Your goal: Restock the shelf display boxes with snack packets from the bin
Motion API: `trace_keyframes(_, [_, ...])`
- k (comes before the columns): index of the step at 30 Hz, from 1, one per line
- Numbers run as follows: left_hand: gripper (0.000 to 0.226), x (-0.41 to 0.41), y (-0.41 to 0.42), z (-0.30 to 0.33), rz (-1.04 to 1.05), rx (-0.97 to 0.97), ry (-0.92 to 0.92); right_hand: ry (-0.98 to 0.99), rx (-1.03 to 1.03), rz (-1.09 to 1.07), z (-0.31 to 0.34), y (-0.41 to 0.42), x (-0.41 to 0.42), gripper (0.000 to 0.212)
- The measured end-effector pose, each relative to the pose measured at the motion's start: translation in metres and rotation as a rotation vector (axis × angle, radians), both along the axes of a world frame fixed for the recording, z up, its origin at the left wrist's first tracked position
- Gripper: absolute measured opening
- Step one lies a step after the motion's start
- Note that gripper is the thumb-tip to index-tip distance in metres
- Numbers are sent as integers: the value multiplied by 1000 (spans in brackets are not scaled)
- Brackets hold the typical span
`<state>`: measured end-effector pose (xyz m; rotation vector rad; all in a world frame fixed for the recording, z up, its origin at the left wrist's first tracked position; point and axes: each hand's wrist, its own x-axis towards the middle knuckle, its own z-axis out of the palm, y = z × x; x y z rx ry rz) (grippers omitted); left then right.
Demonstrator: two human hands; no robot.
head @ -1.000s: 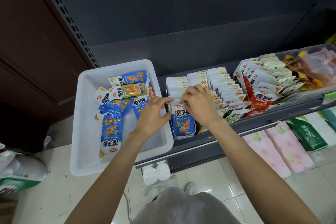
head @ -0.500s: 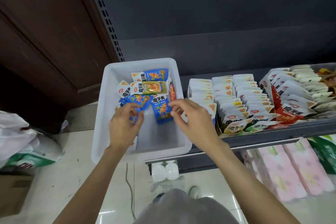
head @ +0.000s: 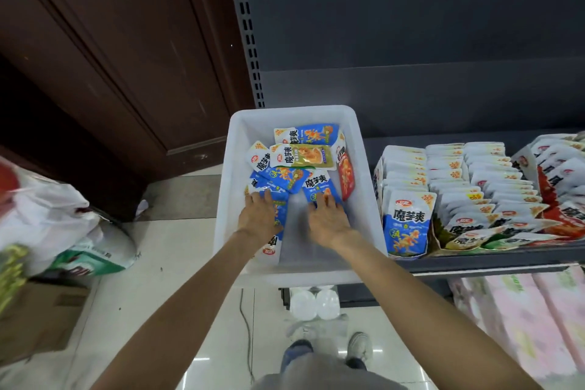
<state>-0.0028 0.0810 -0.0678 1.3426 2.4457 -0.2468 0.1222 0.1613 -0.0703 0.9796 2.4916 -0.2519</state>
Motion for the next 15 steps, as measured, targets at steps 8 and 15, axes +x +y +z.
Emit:
trace_keyframes(8, [115,-6,6,-6,-28,-26,-23,132,-158,-28,14,5,6,54])
trace_keyframes(15, [57,-9,3,15,78,283,-237,395,-242,-135,29,1,22,52])
